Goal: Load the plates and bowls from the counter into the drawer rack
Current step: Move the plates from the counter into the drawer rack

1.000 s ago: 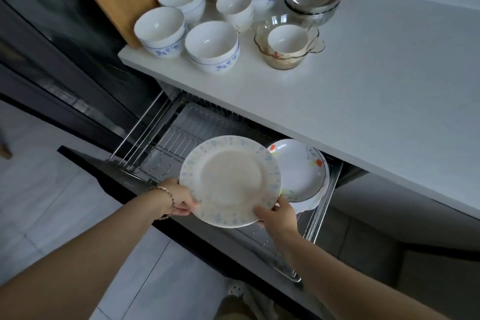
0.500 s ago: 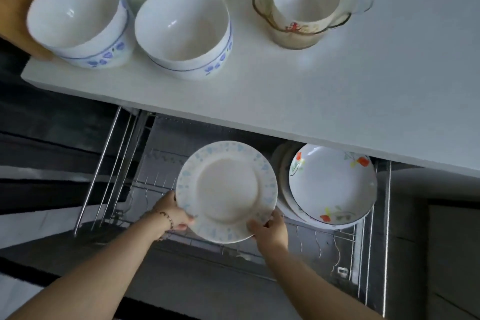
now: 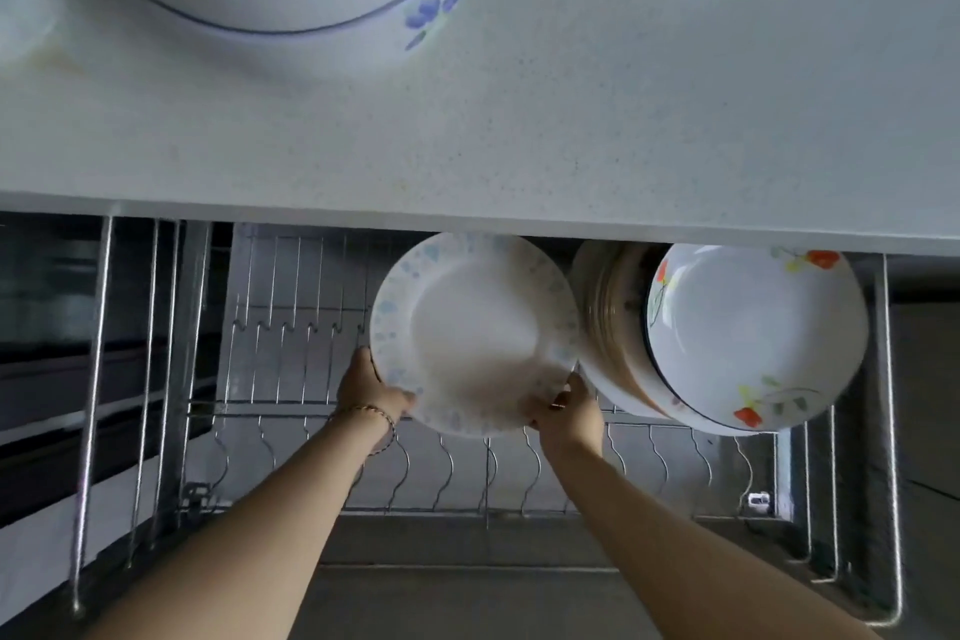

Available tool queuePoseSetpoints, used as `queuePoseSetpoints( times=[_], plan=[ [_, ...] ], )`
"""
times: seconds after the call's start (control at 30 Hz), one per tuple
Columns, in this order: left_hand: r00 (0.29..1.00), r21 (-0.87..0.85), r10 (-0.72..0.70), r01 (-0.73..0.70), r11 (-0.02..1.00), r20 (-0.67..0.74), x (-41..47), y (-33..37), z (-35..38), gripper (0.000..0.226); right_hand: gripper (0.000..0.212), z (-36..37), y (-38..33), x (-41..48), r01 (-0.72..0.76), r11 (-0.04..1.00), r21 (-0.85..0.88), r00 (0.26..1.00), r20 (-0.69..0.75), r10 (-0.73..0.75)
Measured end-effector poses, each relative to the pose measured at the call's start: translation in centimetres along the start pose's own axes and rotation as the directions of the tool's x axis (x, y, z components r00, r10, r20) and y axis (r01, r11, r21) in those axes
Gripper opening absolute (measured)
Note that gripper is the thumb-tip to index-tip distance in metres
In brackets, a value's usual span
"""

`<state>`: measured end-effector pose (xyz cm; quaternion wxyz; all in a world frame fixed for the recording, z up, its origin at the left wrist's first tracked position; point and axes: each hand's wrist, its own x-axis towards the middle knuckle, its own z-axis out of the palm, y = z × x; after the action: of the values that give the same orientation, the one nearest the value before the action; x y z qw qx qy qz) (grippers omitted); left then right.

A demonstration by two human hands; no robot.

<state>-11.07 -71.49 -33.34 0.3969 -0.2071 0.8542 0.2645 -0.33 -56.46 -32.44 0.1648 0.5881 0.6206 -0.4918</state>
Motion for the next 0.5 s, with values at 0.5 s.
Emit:
queuePoseSetpoints(
  times=[0.5],
  plan=[
    [0.998, 0.415, 0.041, -0.058, 0.908, 0.049, -2.7, 3.1, -1.1, 0.069, 0.037, -3.5, -1.8, -0.4, -0.064, 0.944, -0.324, 0.979, 0.162, 0.122]
  ],
)
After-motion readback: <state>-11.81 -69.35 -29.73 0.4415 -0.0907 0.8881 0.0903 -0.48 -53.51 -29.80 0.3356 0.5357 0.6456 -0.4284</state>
